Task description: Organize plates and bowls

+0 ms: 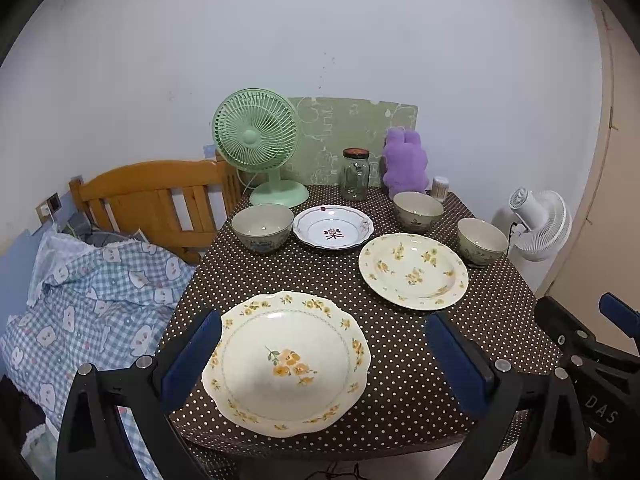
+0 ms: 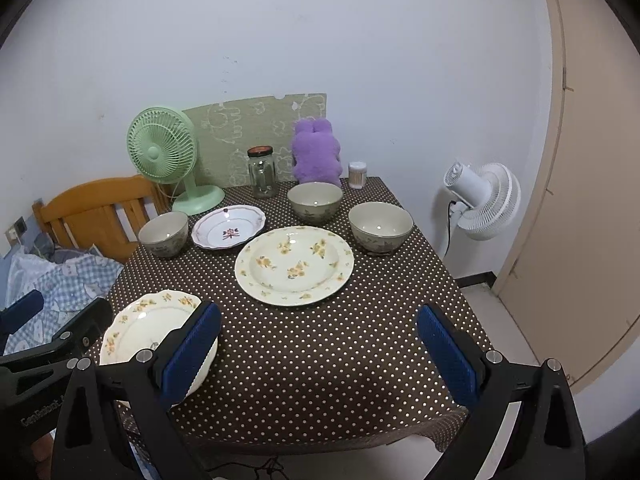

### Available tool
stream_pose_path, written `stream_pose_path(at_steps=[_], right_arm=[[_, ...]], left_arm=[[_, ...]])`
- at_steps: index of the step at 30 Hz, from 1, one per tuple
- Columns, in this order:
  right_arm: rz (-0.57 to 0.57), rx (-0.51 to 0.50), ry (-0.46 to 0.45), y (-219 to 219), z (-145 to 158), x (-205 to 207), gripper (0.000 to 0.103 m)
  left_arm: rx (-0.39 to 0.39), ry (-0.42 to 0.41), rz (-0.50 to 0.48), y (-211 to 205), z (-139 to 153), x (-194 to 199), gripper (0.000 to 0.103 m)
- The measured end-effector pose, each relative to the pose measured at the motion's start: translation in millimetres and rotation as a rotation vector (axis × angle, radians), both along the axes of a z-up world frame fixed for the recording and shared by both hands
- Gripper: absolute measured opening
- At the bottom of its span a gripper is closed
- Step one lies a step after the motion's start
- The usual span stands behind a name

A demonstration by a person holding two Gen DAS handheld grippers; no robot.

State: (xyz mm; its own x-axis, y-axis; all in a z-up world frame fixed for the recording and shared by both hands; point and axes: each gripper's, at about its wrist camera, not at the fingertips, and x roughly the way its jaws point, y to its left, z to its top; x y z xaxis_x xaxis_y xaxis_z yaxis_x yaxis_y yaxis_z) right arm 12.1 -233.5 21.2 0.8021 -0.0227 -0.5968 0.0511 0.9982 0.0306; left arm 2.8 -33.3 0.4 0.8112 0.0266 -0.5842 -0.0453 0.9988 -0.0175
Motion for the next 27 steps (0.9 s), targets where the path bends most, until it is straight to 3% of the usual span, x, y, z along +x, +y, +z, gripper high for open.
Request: stream_pose_path(at_steps=[27], right_arm=[[0.007, -0.003, -0.011, -4.8, -1.3, 4.6, 0.1]], left_arm=[[0.002, -0.012, -0.003, -9.3, 0.5, 6.9, 0.102]])
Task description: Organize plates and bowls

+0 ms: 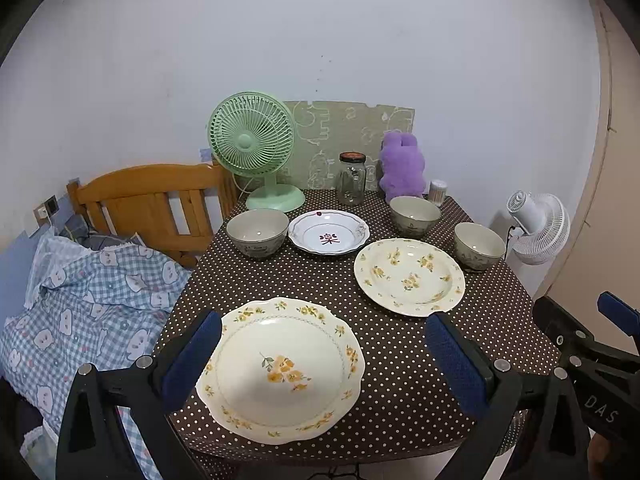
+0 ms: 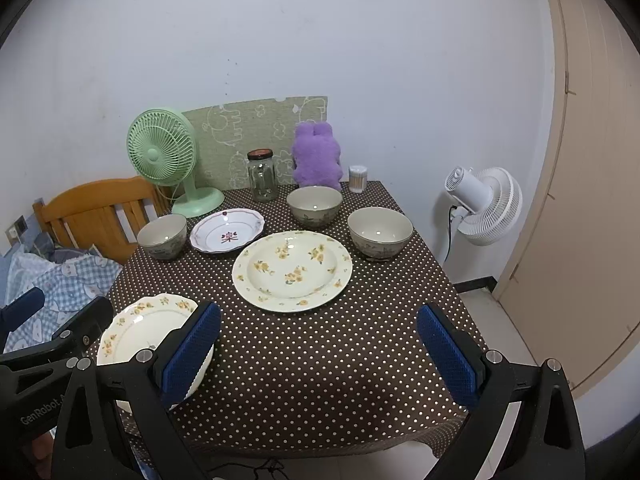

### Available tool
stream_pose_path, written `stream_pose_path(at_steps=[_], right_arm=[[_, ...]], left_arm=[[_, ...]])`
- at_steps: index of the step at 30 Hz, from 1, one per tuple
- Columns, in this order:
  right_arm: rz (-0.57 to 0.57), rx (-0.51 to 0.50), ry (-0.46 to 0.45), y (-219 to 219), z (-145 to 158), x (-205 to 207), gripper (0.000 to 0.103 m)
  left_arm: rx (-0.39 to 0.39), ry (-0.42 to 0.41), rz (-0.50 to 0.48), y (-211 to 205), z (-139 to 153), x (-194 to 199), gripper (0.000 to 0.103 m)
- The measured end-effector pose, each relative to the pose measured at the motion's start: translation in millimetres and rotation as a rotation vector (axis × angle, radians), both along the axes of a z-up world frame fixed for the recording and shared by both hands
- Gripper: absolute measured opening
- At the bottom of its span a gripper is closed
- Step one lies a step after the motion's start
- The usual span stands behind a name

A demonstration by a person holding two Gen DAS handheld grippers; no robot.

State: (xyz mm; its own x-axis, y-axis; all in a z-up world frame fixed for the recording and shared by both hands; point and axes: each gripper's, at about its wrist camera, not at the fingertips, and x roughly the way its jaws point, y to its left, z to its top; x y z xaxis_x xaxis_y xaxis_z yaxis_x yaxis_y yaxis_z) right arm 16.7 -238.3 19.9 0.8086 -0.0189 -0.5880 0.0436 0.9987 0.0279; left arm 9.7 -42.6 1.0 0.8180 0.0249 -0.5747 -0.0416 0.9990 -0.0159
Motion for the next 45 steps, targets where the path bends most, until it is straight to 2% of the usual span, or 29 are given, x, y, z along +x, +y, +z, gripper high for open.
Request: stream_pose_path(at_steps=[30, 45], right_arm=[[0.001, -0.011, 0.026, -4, -5, 14, 0.1], [0.069, 0.048, 0.047, 14, 0, 37, 0.099]], left_arm=[[-0.001, 0.007, 0.002, 1, -1, 3, 0.1], [0.051, 0.025, 0.069, 15, 4, 18, 0.095]])
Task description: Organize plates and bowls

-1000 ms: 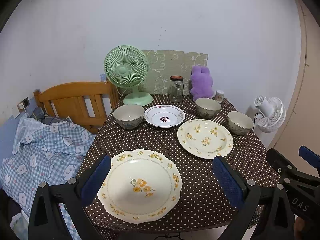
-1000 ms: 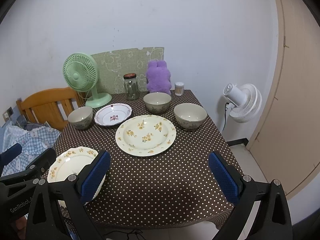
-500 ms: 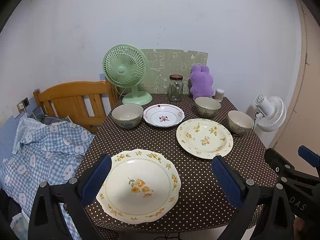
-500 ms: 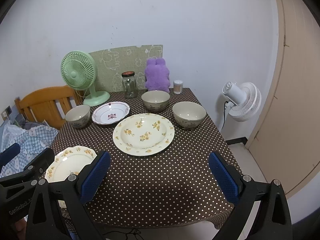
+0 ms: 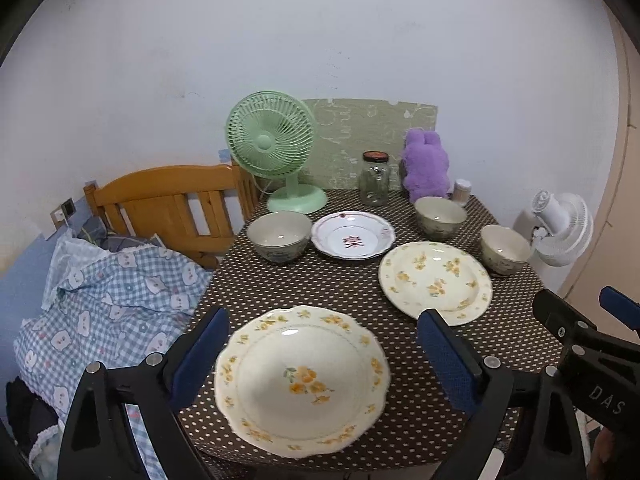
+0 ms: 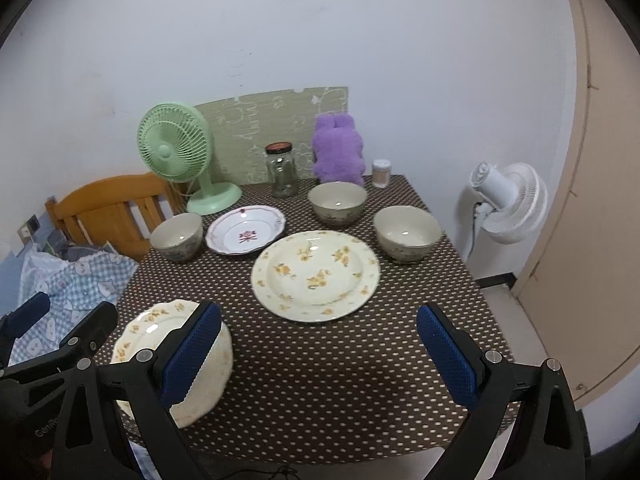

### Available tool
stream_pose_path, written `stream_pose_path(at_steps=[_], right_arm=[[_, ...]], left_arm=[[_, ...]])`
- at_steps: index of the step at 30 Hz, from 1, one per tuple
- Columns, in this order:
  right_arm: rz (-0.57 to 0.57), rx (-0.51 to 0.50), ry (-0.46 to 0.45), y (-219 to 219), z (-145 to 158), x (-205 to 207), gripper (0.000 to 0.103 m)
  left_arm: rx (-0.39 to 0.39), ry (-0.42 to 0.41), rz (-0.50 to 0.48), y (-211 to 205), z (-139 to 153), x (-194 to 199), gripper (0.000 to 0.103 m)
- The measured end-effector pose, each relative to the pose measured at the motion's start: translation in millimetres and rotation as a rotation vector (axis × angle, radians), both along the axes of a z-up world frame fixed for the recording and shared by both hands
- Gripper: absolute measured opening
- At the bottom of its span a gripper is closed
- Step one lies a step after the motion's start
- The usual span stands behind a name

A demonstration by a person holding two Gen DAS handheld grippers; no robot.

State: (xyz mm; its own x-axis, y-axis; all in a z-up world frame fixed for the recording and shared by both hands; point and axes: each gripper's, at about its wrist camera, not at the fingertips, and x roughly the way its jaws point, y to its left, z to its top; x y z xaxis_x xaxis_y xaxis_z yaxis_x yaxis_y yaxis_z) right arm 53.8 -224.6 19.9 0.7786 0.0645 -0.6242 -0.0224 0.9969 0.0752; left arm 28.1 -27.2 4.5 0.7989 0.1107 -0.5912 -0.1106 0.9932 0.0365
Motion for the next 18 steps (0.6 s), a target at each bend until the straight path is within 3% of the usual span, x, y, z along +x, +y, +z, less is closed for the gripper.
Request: stream_pose_path(at_steps=[18], right_arm=[[0.029, -0.025, 0.149, 96, -48, 48, 0.094]], left_arm=[[-0.052, 0.153, -0.038, 79, -51, 58, 0.083]])
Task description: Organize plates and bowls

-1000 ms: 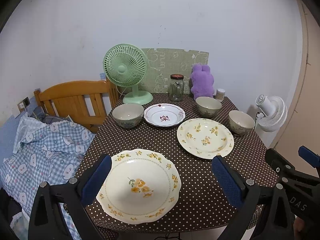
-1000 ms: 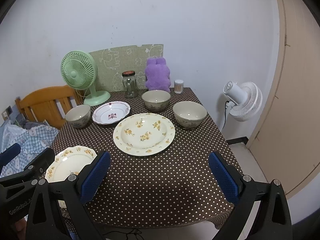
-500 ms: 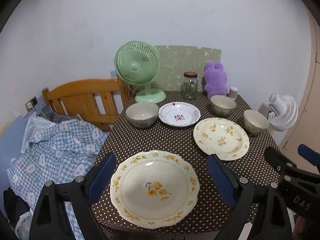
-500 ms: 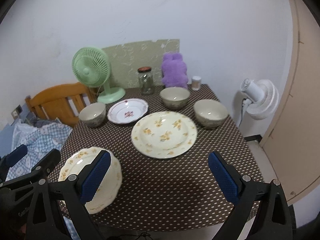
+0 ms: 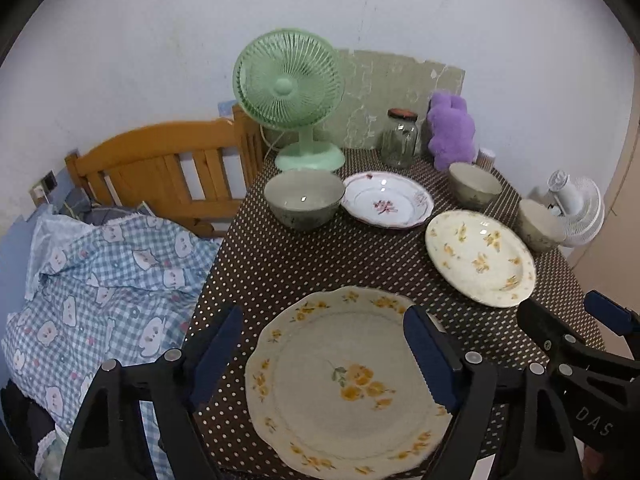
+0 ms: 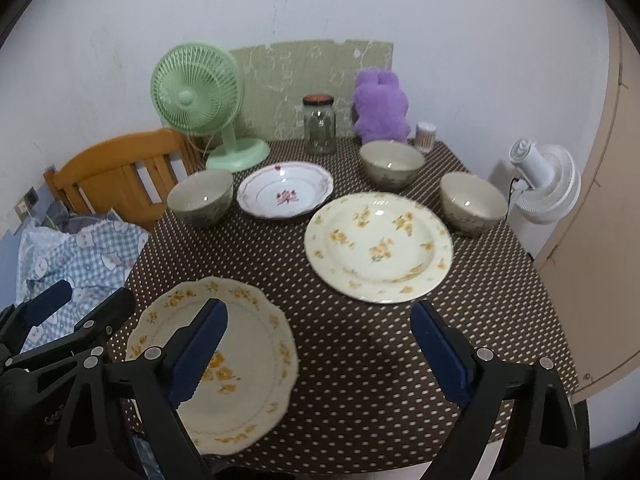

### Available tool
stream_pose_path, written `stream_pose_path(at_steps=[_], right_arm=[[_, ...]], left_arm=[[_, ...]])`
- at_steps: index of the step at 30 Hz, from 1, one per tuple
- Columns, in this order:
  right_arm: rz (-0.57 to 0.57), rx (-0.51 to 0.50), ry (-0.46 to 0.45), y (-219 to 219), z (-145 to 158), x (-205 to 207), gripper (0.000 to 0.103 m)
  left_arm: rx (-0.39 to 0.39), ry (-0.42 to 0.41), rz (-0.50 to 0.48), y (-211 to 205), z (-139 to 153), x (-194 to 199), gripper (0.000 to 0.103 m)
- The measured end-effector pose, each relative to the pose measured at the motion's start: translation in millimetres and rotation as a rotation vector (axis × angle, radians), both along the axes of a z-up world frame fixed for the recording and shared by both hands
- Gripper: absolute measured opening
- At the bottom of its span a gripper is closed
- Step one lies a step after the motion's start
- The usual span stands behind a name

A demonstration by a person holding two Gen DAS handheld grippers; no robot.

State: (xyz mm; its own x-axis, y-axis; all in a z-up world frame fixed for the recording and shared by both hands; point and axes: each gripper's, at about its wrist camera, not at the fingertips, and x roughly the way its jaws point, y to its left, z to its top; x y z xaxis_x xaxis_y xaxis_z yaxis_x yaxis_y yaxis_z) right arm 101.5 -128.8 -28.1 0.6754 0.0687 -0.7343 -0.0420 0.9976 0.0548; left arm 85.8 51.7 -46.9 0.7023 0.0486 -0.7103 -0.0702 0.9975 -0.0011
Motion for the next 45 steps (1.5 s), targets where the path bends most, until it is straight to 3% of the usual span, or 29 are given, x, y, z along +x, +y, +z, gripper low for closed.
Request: stream_pose_path(at_steps=[17, 26, 30, 45], right_arm=[[-0.035, -0.024, 0.216, 44, -85, 29, 0.086], [-0.079, -0.01, 0.328, 50, -117, 40, 0.071], [-0.089, 0.008, 0.369, 54, -127, 42, 0.062], [-0.168, 0.02, 0.392, 49, -133, 52, 0.061]], left_arm=[[0.017, 0.217, -0.017, 32, -85, 36, 0.074], [0.001, 0.314, -0.058, 40, -116, 50, 0.065], [-0.002, 0.325, -0.089, 37, -120, 54, 0.063], [0.006, 0.347, -0.137, 37, -121, 68, 0.064]])
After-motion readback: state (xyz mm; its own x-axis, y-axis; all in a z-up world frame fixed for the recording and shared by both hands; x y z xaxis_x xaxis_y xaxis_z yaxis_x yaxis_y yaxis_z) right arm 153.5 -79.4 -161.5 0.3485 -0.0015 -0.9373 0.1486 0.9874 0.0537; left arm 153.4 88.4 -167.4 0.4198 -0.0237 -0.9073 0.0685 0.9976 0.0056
